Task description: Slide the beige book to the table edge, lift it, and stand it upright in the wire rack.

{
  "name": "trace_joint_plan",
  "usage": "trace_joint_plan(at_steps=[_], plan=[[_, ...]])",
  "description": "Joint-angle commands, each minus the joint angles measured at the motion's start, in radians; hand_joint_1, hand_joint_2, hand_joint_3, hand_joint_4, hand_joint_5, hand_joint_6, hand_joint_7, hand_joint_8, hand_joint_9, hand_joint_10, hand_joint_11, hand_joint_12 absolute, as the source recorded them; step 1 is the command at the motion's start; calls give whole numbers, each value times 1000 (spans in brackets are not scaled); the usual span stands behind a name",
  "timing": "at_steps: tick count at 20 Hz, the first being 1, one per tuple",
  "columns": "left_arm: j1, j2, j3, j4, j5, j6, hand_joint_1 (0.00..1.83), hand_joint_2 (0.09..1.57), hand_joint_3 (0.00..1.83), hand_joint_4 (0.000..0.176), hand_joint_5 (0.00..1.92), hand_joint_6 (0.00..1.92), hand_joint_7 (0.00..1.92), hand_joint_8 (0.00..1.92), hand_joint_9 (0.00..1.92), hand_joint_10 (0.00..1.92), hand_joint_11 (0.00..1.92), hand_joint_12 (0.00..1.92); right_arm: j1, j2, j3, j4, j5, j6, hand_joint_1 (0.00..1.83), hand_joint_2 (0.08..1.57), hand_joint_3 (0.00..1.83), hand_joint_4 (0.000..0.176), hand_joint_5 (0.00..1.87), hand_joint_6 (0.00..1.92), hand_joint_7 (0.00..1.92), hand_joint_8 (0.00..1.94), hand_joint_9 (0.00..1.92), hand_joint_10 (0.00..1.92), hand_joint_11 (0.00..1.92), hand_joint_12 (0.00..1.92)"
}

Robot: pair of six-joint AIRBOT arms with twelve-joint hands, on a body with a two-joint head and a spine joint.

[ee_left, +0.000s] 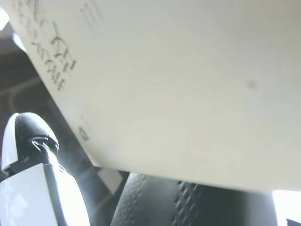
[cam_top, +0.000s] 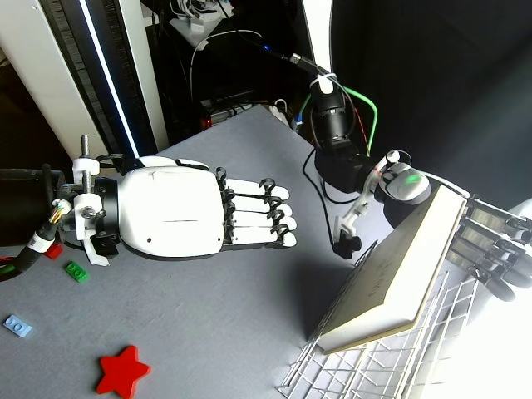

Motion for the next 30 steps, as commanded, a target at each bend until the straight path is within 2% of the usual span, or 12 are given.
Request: trace_joint_plan(at_steps=[1,4,9,14,16,18,19,21,22,23,27,30], plan=[[-4,29,-8,2,-110,4,650,875,3,113,0,0,11,1,48,7,0,445,16,4,0,53,71,3,52,1176,0,0,68,1,112,0,109,1,0,401],[-10,114,-103,28,-100,68,638,890,2,100,18,4,58,4,112,17,0,640,16,4,-1,53,71,3,44,1161,0,0,64,2,118,6,116,7,0,409],[-17,264,-249,133,1,170,508,929,7,100,6,1,69,2,115,6,0,566,16,4,-1,53,71,3,63,1155,0,0,41,1,75,0,57,0,0,236],[-3,407,-401,195,118,245,274,1049,21,76,162,21,208,16,245,28,0,699,16,4,-1,53,71,3,42,1144,0,0,106,12,144,7,119,12,0,461],[-3,451,-453,211,166,275,180,1116,12,85,250,15,302,8,294,18,0,731,15,4,-1,53,71,3,39,1152,1,0,197,23,222,12,187,20,0,629],[-4,492,-498,211,206,311,101,1166,7,46,434,30,454,14,372,20,0,868,15,4,-1,53,71,3,46,1155,0,0,334,26,327,8,245,15,0,621],[-2,513,-519,211,230,334,100,1187,5,15,577,37,596,22,463,33,0,959,15,4,-1,53,71,3,49,1154,0,0,471,33,500,18,360,27,0,743],[9,569,-571,211,284,384,130,1208,1,0,814,48,881,62,729,137,15,1350,14,5,-1,53,72,3,11,1177,1,0,667,31,723,15,573,42,0,926],[16,595,-595,211,309,401,173,1212,1,0,910,46,951,210,675,665,107,1509,14,5,-1,53,72,3,26,1184,1,0,790,48,857,28,720,76,0,1143],[47,658,-645,211,379,447,197,1228,1,0,1041,105,825,963,622,1398,284,1782,13,5,-1,53,72,3,120,1206,0,0,975,91,1038,170,701,865,271,1626],[81,716,-682,211,438,481,200,1231,0,0,1003,123,787,1042,607,1411,274,1799,13,5,-1,53,73,3,85,1212,0,0,944,133,976,307,618,1076,264,1690],[88,775,-735,212,529,566,203,1231,0,0,984,148,773,1046,606,1379,278,1769,12,5,-1,53,75,3,142,1194,0,0,944,182,920,442,629,1063,302,1654]])
